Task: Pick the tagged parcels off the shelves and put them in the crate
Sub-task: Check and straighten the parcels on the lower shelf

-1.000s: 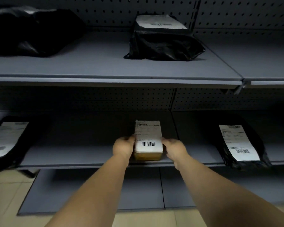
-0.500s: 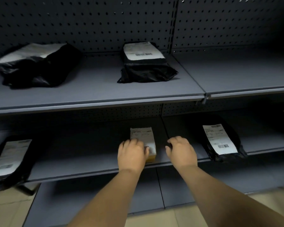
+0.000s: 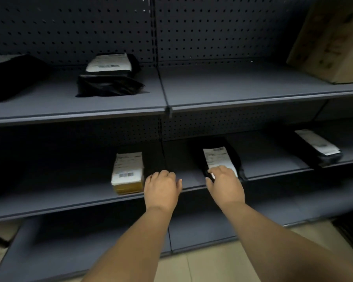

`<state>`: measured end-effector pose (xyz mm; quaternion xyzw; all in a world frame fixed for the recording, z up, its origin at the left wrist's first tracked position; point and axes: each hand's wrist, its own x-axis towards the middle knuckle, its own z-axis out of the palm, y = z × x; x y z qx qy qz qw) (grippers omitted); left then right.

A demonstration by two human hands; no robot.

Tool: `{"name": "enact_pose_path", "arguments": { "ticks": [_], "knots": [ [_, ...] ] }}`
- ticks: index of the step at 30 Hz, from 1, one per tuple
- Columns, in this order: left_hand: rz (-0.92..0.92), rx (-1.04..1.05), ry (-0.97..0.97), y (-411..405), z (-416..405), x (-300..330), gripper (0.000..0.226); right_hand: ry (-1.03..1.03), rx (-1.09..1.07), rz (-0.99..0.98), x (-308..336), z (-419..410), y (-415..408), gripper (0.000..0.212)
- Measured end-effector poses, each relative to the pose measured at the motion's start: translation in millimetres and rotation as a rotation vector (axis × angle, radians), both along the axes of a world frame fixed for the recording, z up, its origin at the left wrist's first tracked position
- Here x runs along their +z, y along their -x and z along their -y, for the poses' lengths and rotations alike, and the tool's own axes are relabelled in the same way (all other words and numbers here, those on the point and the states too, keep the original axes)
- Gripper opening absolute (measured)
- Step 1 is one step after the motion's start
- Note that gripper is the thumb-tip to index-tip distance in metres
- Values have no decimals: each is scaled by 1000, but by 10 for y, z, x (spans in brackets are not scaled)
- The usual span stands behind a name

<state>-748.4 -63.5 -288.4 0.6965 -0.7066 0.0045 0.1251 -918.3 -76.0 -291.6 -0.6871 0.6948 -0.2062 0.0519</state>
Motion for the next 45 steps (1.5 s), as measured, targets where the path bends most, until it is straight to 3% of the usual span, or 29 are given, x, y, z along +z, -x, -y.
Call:
{"name": "enact_pose_path", "arguments": {
  "ticks": [12, 27, 34, 42, 45],
  "knots": [
    [-99, 107, 28, 1614, -339, -3, 33, -11, 12, 24, 47, -288, 1636, 30],
    [-211, 266, -49, 1716, 17, -251, 32, -118, -8, 176, -184, 100, 1761, 31],
    [-706, 407, -243, 1523, 518, -367, 33, -216, -52, 249, -313, 527, 1639, 33],
    [-1026, 620, -382, 1366, 954, -620, 40, -482, -225, 559, -587, 972, 1509, 38],
    [-1080, 663, -389, 1336, 1073, -742, 35, -552, -252, 551, -664, 1133, 1506, 37]
  ]
}}
